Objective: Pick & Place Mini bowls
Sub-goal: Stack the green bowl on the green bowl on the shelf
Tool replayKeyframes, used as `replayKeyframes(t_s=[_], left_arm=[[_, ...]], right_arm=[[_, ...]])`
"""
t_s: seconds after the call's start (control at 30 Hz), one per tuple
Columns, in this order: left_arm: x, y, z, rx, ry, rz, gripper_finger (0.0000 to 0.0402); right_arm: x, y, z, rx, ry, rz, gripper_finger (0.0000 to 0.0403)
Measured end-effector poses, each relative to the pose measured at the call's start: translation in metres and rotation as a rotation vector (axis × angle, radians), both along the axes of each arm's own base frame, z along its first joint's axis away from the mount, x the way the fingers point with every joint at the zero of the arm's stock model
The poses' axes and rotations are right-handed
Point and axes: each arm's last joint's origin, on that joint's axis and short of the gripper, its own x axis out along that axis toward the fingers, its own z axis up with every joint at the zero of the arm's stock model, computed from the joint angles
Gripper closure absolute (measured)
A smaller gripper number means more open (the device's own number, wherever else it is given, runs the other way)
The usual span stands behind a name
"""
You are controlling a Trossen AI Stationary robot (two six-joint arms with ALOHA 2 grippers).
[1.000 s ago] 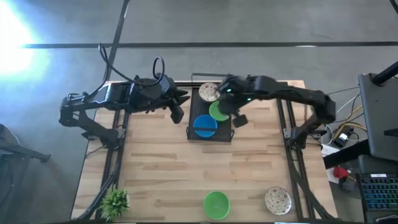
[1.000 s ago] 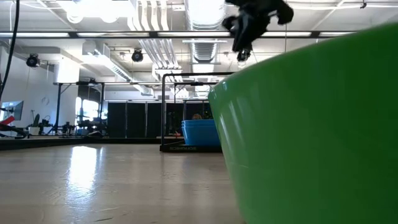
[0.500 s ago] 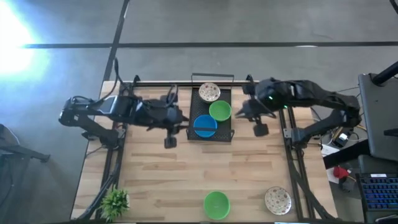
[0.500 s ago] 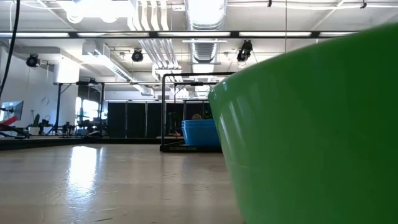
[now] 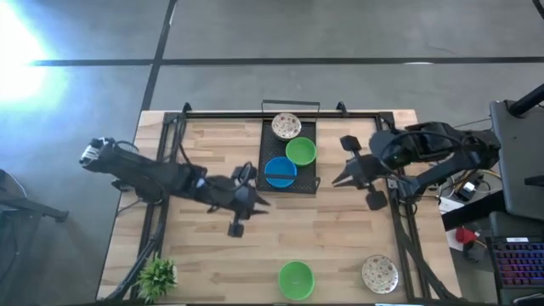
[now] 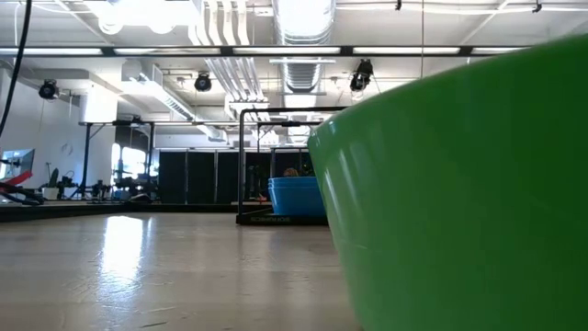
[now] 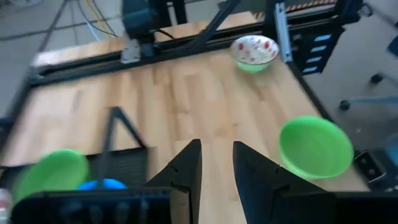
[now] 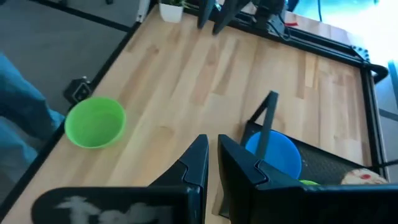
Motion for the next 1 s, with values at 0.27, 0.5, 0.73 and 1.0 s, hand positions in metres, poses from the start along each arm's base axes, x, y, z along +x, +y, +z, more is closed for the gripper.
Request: replayKeyframes(t_s=[0.27,0.5,0.73,1.0], left_arm=[[0.007,-0.025,-0.044,-0.242,-0.014,0.087,0.0317],[0.031,-0.051,-0.082,-0.311,0.115,0.14,0.0317],[0.058,-0.078,-0.108,-0.348,0.203,0.16,0.0317],[0.087,-0.109,-0.14,-0.365,0.278,0.161,0.0317]], right_arm=[[-0.015,0.009,0.004,-0.002,-0.009,0.068,0.0371],[-0.03,0.009,0.005,-0.004,0.018,0.084,0.0371],[-0.041,0.006,0.008,0.0,0.015,0.081,0.0371],[-0.044,0.005,0.009,-0.017,0.005,0.097,0.0371]])
